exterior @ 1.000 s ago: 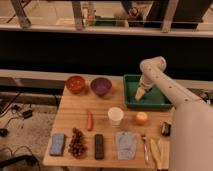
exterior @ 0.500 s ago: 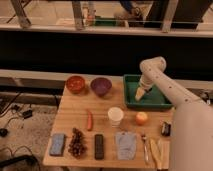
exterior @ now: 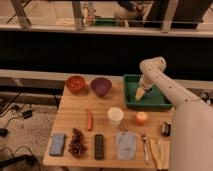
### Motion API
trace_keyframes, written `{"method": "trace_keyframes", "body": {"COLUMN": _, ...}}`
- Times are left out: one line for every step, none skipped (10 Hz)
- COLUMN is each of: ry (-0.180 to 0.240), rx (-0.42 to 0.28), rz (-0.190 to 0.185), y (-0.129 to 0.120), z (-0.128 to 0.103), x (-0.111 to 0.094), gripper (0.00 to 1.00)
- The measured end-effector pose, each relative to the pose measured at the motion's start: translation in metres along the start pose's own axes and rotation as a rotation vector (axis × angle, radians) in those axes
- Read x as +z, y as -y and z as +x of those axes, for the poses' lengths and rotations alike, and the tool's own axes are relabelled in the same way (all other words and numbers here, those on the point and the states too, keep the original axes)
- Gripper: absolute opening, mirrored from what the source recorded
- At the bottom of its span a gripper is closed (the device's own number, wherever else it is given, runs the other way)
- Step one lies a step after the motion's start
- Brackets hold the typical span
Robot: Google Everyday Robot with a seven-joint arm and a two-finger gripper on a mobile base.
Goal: Stack cups into tray
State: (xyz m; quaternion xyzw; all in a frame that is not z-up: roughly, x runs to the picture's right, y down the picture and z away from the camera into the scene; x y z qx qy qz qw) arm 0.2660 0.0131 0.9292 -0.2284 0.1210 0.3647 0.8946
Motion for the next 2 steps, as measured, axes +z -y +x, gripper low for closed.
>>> {"method": "trace_keyframes", "body": {"ry": -0.004, "rx": -0.003, "rz": 0.017, "y": -0.0016, "z": 0.0007, "x": -0.0021, "gripper": 0.80}}
{"method": "trace_keyframes", "body": {"ry": -0.006, "rx": -0.003, "rz": 0.039, "y": -0.0035, "z": 0.0002, "x": -0.0064, "gripper": 0.80}}
